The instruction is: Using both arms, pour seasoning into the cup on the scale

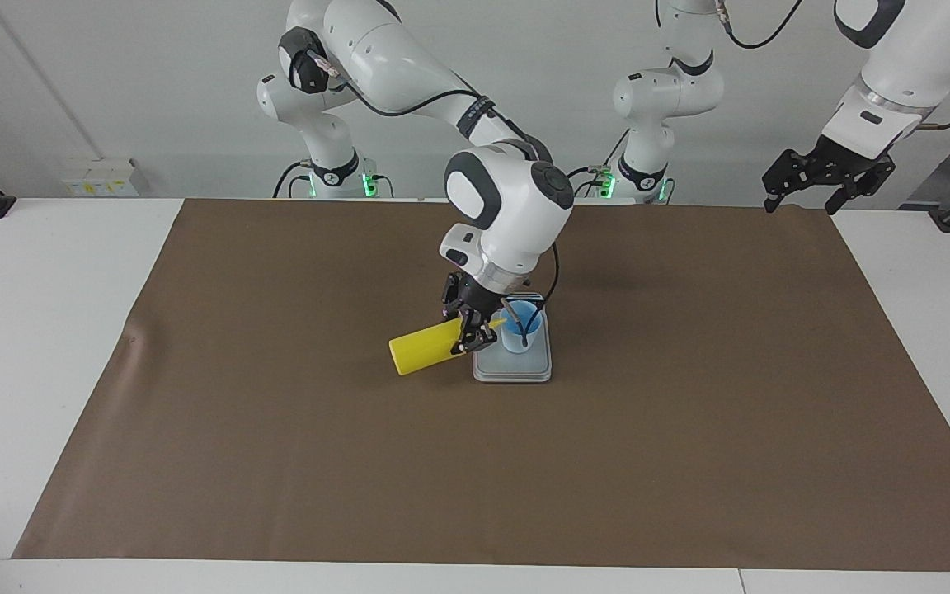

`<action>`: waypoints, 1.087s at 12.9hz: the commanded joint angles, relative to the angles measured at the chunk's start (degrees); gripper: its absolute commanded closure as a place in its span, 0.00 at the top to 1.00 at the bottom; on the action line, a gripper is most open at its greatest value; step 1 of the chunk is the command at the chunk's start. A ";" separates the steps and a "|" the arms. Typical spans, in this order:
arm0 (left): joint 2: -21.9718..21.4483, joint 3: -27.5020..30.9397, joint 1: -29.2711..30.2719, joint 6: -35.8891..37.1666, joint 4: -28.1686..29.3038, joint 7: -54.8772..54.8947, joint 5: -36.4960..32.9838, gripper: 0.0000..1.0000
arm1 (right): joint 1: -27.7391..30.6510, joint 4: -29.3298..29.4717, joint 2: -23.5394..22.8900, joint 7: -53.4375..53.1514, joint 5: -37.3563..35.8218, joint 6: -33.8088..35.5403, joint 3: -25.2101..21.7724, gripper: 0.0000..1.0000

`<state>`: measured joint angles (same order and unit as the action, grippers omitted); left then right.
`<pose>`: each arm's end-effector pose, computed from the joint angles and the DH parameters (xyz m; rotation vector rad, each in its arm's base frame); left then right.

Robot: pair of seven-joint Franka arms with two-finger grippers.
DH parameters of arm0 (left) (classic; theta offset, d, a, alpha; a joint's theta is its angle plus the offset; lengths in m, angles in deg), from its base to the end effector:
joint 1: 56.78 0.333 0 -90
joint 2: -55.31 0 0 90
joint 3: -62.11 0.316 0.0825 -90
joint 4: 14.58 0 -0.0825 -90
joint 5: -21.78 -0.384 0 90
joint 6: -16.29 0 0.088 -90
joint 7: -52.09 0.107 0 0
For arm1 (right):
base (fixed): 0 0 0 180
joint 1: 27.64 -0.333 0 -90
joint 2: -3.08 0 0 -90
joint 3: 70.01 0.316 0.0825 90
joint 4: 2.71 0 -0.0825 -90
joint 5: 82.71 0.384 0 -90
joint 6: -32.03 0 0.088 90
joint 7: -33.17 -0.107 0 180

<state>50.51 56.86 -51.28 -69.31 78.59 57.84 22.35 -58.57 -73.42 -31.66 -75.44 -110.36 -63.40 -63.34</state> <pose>0.5201 -0.0010 0.6369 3.1322 -0.1505 -0.0761 0.6022 0.3810 0.4121 2.3545 -1.5533 0.4884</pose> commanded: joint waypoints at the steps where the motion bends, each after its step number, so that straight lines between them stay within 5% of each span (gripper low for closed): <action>1: -1.71 -0.20 0.47 -0.09 1.66 -0.30 0.40 1.00 | -0.89 2.68 -0.94 -1.52 -3.71 2.17 0.18 0.00; 14: -1.71 -0.20 0.47 0.00 1.66 -0.38 0.40 1.00 | -4.58 1.80 -1.47 -4.33 -14.17 4.02 0.53 0.00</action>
<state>50.51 56.86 -51.28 -69.31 78.59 57.84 22.35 -62.71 -72.94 -32.43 -78.97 -121.62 -60.77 -63.13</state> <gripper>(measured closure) 0.000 0.485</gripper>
